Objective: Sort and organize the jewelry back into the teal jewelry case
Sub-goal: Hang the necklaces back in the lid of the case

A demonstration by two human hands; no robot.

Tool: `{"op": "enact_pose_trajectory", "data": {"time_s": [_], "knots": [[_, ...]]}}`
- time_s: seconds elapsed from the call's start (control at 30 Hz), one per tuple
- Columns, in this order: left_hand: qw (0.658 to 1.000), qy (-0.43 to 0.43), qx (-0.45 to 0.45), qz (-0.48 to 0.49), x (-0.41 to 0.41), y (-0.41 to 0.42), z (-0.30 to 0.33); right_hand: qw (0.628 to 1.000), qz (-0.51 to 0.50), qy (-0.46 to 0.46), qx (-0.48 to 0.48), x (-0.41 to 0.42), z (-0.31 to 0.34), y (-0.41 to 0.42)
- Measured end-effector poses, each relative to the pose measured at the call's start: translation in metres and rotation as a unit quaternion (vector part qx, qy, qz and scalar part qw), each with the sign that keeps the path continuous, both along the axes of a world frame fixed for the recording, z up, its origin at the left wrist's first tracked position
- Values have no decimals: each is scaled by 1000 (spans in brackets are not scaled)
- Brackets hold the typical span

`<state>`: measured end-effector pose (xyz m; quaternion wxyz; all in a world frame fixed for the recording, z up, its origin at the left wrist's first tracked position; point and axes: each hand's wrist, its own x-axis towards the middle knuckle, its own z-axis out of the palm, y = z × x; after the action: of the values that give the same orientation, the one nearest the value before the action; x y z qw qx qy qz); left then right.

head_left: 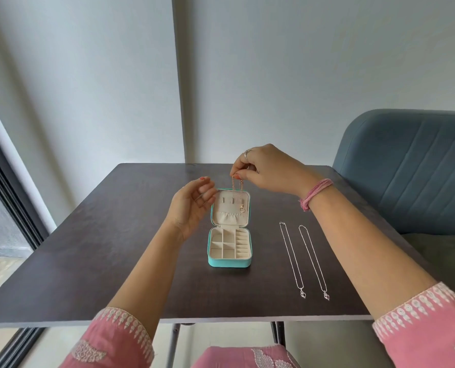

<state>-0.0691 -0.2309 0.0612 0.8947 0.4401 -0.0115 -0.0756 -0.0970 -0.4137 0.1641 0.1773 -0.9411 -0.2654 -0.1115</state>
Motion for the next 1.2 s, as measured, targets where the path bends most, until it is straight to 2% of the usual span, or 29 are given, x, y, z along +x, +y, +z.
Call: {"op": "enact_pose_trajectory", "data": {"time_s": [0.13, 0.23, 0.43, 0.67, 1.2], "knots": [[998, 18, 49, 44, 13, 9, -20, 1000, -4, 8, -9, 9, -9, 6], [990, 20, 123, 66, 23, 10, -35, 1000, -5, 11, -19, 15, -14, 11], [975, -4, 220, 15, 36, 4, -57, 999, 1, 23, -30, 30, -29, 17], [971, -55, 228, -44, 40, -3, -67, 998, -25, 13, -62, 45, -55, 22], [973, -84, 214, -3, 45, -6, -76, 991, -82, -26, -104, 67, -102, 31]]}}
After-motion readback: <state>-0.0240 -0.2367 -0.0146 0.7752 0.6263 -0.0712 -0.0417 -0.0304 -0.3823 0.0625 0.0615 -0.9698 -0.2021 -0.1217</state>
